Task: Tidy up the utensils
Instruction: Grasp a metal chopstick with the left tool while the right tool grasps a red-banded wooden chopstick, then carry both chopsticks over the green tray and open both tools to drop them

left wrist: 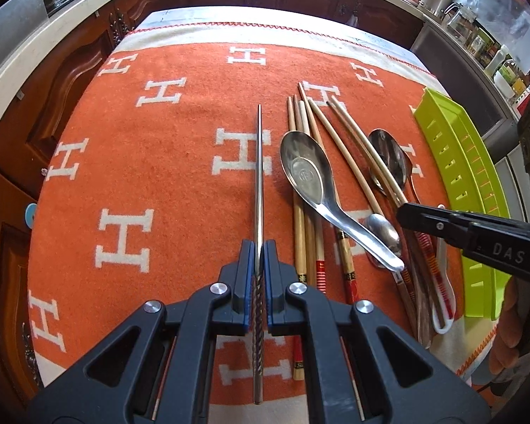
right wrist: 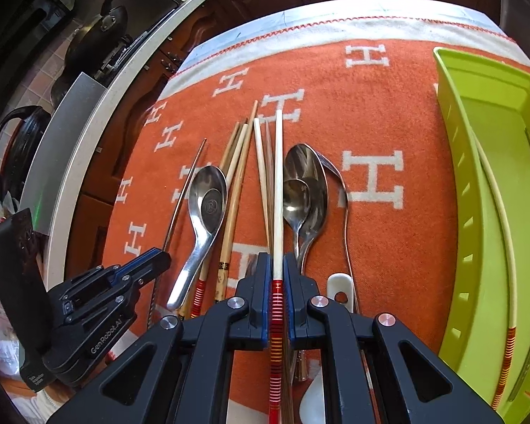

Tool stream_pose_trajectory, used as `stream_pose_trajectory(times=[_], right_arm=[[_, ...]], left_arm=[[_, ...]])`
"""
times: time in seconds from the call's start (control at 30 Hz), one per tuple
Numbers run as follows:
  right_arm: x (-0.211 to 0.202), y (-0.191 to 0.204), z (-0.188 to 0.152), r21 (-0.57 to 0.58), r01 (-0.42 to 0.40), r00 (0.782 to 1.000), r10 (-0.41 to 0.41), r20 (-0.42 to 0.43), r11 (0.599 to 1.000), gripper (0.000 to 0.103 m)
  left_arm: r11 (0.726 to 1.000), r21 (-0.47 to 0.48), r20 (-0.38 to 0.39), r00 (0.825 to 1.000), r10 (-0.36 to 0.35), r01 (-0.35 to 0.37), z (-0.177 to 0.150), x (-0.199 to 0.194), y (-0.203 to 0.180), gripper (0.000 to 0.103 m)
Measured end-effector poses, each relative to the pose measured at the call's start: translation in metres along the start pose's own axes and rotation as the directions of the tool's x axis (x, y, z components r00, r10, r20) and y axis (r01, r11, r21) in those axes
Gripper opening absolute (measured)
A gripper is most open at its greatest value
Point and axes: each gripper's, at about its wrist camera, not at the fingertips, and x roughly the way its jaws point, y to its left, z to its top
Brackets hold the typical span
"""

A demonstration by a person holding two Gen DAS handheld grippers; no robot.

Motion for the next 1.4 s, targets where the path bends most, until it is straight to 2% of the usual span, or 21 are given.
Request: stream_pose_trajectory(times=[0.13,0.43,0.7,0.97,1.2,1.4], right_arm=[[0.010,-0.003,0.001,0.022,-0.013,1.000,0.013,-0.023,1.000,0.008],[0.005,-0.010,-0.002,0.052,-0.056,0.998,0.055,0.015,0.997,0.007],[0.000,-0.008,-0.005,0.020,-0.042,0.999,0.041,0.033,0.999,0.006],[-0.028,-0.005,-0.011,0.009,-0.073,0.993,0.072,0.095,0.997,0.006],[-0.083,-0.010,-0.020,0.001,-0.088,0.981,0.087,0.176,0.996,0.006],[-0.139,-0.032,-0.039,0.025,-0.040,0.970,0.033,0.243,0.999,0.006]], left_arm=[[1.000,-0.002,0.000,1.000,-0.003,0.003,-0.004,-0.004,-0.001,0.003],[1.000,-0.014,0.002,1.000,-0.010,0.010,-0.008,-0.011,0.002,0.003],[1.000,-0.015,0.008,1.000,-0.019,0.019,-0.009,-0.018,-0.002,0.003],[0.999,-0.017,0.046,0.998,-0.038,0.039,-0.004,-0.045,-0.013,0.003],[0.992,0.043,0.078,0.989,-0.122,0.119,0.013,-0.079,-0.056,0.003],[0.972,0.127,0.070,0.976,-0.206,0.196,0.030,-0.094,-0.123,0.003]])
